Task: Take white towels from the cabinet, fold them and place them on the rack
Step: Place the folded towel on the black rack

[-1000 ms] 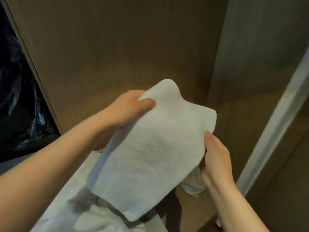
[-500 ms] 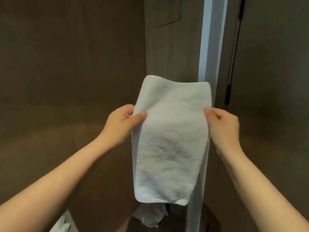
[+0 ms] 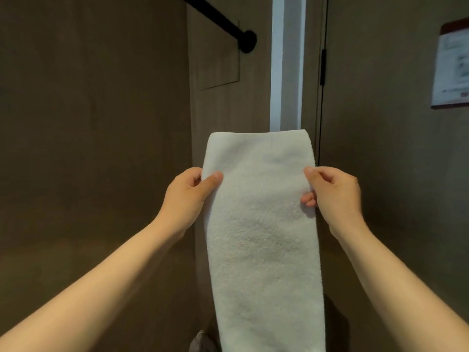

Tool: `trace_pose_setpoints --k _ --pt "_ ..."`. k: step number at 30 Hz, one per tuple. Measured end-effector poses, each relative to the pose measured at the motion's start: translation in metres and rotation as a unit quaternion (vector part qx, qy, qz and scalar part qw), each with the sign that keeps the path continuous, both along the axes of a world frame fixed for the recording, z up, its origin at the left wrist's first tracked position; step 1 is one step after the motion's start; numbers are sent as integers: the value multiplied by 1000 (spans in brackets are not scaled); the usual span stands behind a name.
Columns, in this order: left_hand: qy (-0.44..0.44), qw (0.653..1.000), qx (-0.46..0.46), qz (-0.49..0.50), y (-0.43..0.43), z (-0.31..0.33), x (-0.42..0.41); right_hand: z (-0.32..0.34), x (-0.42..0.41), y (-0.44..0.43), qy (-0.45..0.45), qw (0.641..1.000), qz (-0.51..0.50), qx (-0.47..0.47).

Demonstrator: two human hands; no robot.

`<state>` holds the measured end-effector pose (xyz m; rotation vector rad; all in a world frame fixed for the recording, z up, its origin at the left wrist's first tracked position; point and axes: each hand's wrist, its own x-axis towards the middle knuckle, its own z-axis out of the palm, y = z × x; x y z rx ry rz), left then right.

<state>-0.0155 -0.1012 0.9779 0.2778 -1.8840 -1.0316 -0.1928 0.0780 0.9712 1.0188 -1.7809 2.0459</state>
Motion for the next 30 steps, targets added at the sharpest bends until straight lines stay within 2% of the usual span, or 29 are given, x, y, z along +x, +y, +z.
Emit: trace_pose_setpoints --k 4,7,12,14,22,25,30 --pt "58 997 -27 40 -28 27 -31 28 -24 -28 38 998 -13 -54" --pt "116 988 -60 84 -48 48 -49 46 -40 -51 101 993 2 -63" --pt "135 958 -238 86 -79 77 -66 71 -71 -87 151 984 64 -72" --pt "125 948 -278 89 -92 88 -73 81 -85 -101 153 982 79 -73" --pt "128 940 -281 148 -120 124 -95 115 -147 -152 225 960 161 -33" --pt "117 922 -325 176 -120 137 -96 135 -167 -169 268 947 170 -59" --pt "124 892 -357 248 -112 164 -105 171 -197 -196 288 917 254 -109"
